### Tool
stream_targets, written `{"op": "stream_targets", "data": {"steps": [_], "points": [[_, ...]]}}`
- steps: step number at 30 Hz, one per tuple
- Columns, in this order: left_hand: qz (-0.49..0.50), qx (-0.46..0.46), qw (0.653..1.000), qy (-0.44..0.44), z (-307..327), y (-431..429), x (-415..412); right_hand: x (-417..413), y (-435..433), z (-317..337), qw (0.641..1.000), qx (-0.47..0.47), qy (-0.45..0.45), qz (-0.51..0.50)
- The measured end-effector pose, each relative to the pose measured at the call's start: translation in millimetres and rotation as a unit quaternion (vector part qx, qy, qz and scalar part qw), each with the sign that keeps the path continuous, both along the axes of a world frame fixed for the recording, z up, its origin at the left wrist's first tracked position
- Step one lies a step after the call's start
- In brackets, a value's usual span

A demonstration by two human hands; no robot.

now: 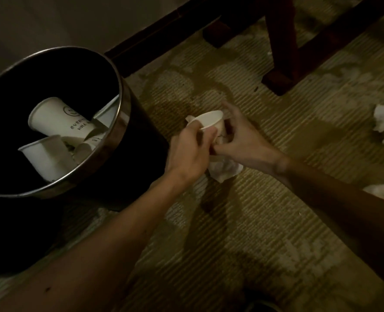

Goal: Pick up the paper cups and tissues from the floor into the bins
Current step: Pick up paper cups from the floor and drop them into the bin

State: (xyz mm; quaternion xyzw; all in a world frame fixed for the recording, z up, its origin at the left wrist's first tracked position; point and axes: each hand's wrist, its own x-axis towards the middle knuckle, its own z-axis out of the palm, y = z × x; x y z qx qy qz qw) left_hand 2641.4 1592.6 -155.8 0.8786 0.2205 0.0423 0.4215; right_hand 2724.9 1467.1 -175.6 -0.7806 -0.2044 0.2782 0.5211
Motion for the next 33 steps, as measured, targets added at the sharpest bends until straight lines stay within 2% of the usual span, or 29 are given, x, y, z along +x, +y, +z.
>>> {"op": "stream_targets", "data": {"steps": [2, 5, 8, 10, 12, 14, 17, 19, 21, 23, 26, 28, 33], "points": [[-0.032, -0.048, 0.998, -0.007, 2.2, -6.1, 2.1, -1.9, -14.4, 1.1, 0.999, 0.016, 0.028, -0.013], [-0.005, -0.091, 0.995, -0.035, -7.9, -12.7, -1.3, -4.7, -31.4, -4.3, 0.995, 0.002, 0.072, -0.066], [0.017, -0.044, 0.999, -0.02, -29.9, -21.1, -3.8, -6.4, -50.2, -19.0, 0.965, -0.043, 0.181, -0.184], [-0.015, -0.037, 0.998, 0.055, -50.3, -28.3, -4.8, -10.0, -62.0, -26.8, 0.938, -0.05, 0.261, -0.222], [-0.052, -0.014, 0.99, 0.133, -68.7, -36.0, -8.7, -13.8, -71.2, -32.7, 0.915, -0.019, 0.321, -0.244], [-0.065, 0.032, 0.983, 0.167, -80.7, -40.9, -15.0, -18.5, -75.1, -35.5, 0.892, 0.042, 0.379, -0.241], [-0.082, 0.087, 0.985, 0.123, -90.9, -40.5, -20.1, -24.7, -75.0, -36.4, 0.866, 0.112, 0.437, -0.217], [-0.1, 0.08, 0.99, 0.062, -93.5, -39.0, -21.1, -26.3, -74.6, -38.1, 0.854, 0.143, 0.454, -0.211], [-0.086, 0.041, 0.994, 0.049, -89.8, -35.0, -21.1, -28.0, -69.9, -39.0, 0.85, 0.152, 0.463, -0.2], [-0.023, -0.016, 0.998, 0.059, -84.6, -26.5, -16.0, -29.9, -61.7, -39.7, 0.847, 0.157, 0.473, -0.186], [0.08, -0.067, 0.994, -0.022, -78.6, -16.0, 3.1, -28.0, -52.9, -40.9, 0.838, 0.18, 0.477, -0.192], [0.105, -0.085, 0.989, -0.054, -75.7, -13.8, 18.2, -24.6, -50.2, -41.8, 0.829, 0.196, 0.482, -0.204], [0.12, -0.058, 0.991, 0.017, -88.7, 8.8, 49.3, -21.3, -44.4, -45.9, 0.834, 0.176, 0.482, -0.202]]}}
